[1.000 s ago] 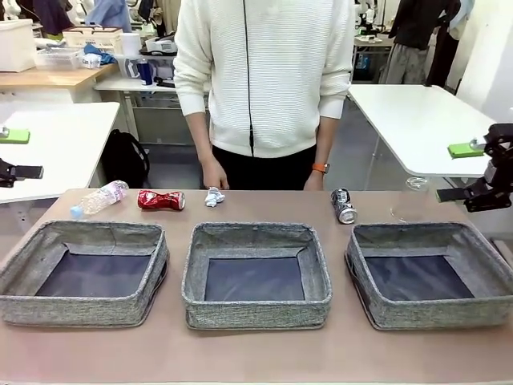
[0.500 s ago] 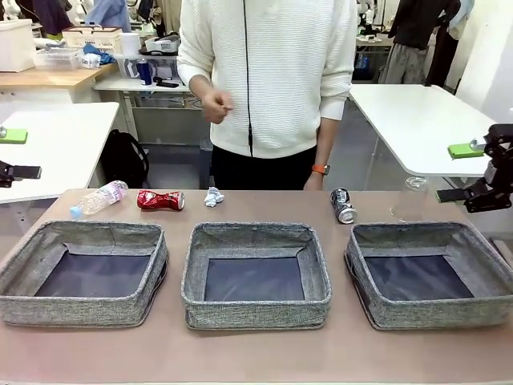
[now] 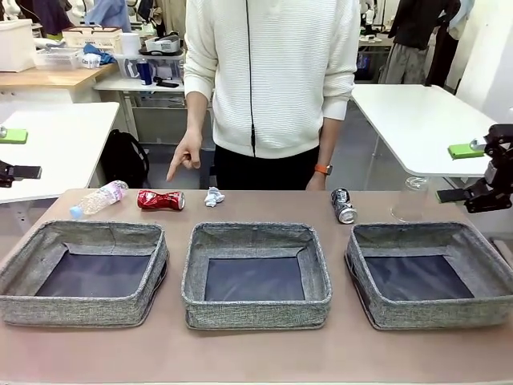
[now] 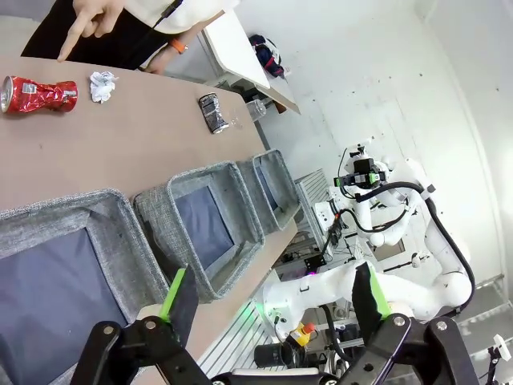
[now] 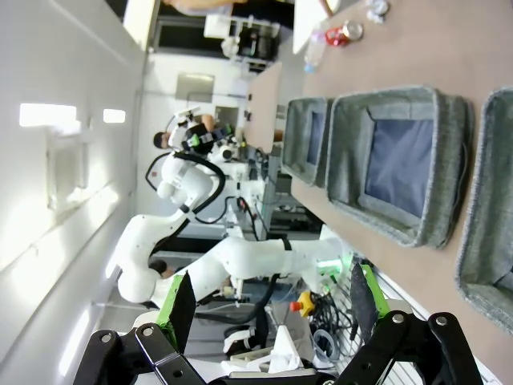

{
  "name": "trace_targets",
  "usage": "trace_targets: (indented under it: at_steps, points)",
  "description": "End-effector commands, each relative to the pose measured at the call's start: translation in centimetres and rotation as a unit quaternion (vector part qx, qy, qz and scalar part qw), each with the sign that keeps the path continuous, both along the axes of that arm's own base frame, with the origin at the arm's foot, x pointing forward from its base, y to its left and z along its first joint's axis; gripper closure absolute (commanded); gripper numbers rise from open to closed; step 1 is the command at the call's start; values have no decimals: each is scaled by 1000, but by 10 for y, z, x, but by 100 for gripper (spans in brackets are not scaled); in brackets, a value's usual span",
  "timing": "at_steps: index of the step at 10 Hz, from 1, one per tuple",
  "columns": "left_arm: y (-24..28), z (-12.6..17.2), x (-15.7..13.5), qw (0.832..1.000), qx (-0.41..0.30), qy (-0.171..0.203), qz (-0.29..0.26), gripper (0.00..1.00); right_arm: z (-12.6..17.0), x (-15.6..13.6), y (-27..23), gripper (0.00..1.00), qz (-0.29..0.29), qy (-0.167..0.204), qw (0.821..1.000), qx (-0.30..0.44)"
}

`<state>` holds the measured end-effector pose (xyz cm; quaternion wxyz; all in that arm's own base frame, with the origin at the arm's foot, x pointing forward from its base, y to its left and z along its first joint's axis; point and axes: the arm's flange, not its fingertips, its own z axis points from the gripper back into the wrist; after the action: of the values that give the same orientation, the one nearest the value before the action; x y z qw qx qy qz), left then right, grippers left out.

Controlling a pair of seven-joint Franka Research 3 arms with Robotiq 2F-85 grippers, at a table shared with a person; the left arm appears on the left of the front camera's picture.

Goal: Sort the waste into the appropriate baskets.
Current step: Pick up the waste item pointed out by the person.

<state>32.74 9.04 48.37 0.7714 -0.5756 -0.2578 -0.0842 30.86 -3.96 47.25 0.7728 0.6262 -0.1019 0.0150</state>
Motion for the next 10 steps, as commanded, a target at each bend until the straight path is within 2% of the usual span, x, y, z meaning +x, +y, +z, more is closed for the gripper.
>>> trace_targets:
  at_steps: [1, 3, 4, 5, 6, 7, 8, 10]
  points:
    - [0, 0, 2, 1000, -5, -14, -4, 0, 2, 4, 1, 0, -1, -10, 1000, 11]
    - [0, 0, 2, 1000, -5, -14, -4, 0, 2, 4, 1, 0, -1, -10, 1000, 11]
    - [0, 0, 0, 1000, 0, 0, 0, 0, 2, 4, 1, 0, -1, -10, 1000, 11]
    - [-24, -2, 8, 991, 113, -71, -11, 0, 2, 4, 1, 0, -1, -10, 1000, 11]
    - [-58, -3, 20, 962, 206, -161, -77, 0, 2, 4, 1, 0, -1, -10, 1000, 11]
    - [-84, -5, 34, 920, 283, -238, -127, 0, 2, 4, 1, 0, -1, -10, 1000, 11]
    - [-104, -9, 46, 871, 367, -289, -152, 0, 2, 4, 1, 0, -1, -10, 1000, 11]
    - [-141, -17, 70, 786, 472, -332, -224, 0, 2, 4, 1, 0, -1, -10, 1000, 11]
